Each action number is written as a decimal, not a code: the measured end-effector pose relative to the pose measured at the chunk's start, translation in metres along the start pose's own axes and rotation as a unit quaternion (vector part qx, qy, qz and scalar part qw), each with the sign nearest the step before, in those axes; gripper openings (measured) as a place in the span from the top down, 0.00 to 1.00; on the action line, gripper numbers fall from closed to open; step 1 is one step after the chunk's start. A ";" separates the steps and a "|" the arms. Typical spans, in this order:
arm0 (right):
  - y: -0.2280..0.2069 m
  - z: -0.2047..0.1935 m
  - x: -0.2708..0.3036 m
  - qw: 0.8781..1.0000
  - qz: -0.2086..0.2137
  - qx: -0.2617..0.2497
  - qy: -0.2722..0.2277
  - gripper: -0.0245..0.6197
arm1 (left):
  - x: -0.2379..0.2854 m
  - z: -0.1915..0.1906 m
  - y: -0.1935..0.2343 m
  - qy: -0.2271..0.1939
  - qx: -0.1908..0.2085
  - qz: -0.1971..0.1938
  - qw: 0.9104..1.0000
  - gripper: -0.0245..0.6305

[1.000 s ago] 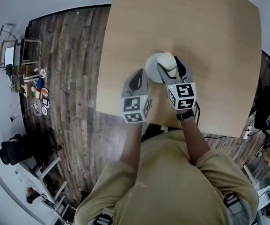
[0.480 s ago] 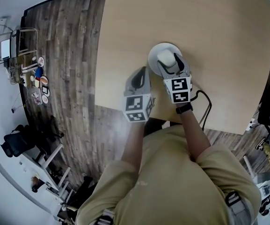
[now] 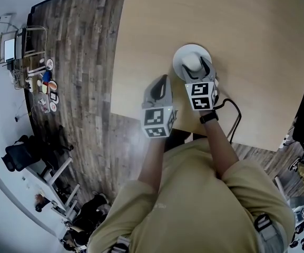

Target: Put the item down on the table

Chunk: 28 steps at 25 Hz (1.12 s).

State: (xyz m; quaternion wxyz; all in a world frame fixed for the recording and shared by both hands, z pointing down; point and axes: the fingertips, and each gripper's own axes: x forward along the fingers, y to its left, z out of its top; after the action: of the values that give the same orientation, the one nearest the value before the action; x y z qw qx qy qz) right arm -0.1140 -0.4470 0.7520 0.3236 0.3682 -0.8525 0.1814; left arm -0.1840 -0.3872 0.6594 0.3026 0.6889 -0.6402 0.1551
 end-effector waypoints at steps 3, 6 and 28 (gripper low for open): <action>0.005 0.001 -0.006 1.000 -0.009 0.002 -0.013 0.44 | -0.011 -0.003 0.004 -0.009 0.001 0.001 1.000 0.96; 0.010 0.006 -0.021 0.999 -0.013 0.006 -0.028 0.44 | -0.025 0.004 0.003 -0.025 0.009 -0.003 1.000 0.96; 0.020 0.086 -0.269 0.969 -0.084 0.021 -0.232 0.71 | -0.170 0.085 -0.073 -0.184 0.078 -0.071 0.977 0.96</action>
State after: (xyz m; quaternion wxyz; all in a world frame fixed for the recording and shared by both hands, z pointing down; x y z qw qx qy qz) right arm -0.0247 -0.3434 0.5036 0.1234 0.4776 -0.8661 0.0807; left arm -0.1499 -0.3058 0.4757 0.1355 0.7709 -0.6201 0.0535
